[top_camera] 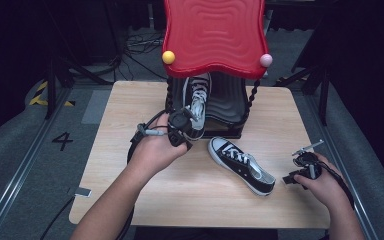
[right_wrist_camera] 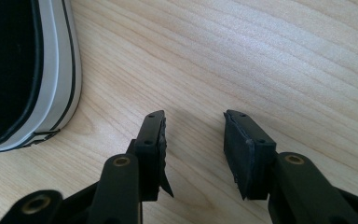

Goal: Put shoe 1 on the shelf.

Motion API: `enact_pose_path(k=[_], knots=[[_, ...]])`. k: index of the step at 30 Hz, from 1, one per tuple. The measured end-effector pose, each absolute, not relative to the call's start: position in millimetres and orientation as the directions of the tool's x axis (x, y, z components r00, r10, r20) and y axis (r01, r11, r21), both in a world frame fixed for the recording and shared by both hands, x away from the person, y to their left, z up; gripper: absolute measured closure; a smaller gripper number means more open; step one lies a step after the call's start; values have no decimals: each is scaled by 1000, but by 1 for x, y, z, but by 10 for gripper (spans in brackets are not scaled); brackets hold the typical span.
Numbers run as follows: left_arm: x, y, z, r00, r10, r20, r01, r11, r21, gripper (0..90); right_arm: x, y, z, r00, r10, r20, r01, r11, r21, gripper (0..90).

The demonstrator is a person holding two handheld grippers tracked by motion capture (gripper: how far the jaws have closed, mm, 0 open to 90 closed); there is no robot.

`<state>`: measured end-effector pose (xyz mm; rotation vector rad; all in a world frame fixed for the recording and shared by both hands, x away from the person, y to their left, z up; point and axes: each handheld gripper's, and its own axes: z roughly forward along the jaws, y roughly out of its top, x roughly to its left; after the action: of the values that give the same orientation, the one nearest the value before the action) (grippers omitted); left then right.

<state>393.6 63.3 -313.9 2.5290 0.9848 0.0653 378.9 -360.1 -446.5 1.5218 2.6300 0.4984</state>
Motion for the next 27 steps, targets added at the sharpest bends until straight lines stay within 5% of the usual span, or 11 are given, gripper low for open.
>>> enact_pose_path(k=[7, 27], knots=[[399, 61, -344, 783, 621, 4, 570, -722, 393, 900, 379, -361, -447, -512, 852, 107, 831, 460, 312, 593], [420, 56, -353, 751, 660, -26, 580, -639, 505, 900, 379, -361, -447, -512, 852, 114, 831, 457, 318, 593]])
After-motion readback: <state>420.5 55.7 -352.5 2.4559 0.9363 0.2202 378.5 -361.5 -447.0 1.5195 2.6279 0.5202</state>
